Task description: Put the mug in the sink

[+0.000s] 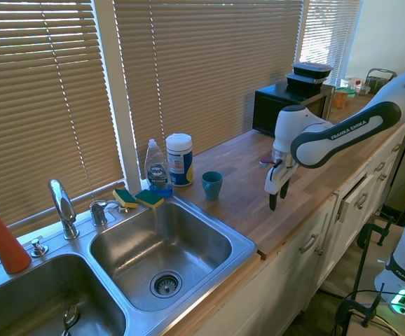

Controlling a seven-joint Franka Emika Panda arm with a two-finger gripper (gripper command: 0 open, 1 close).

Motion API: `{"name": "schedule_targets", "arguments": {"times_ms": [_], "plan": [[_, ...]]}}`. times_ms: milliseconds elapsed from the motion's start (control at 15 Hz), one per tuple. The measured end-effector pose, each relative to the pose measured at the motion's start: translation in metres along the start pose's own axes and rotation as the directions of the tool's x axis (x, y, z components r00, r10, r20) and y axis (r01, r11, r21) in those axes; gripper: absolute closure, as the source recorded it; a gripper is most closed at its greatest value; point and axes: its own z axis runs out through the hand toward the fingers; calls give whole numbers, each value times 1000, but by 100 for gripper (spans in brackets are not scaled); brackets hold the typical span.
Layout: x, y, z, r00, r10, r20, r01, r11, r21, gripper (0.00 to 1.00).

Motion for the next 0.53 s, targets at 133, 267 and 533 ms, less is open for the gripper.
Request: {"name": "schedule_targets", "arguments": {"times_ms": [133, 267, 533], "plan": [[0, 0, 0, 1000, -5, -4, 5, 1000, -4, 0], [1, -4, -5, 1000, -10, -13, 10, 1000, 5, 0], [16, -24, -44, 999, 0, -52, 3, 998, 70, 0]]}}
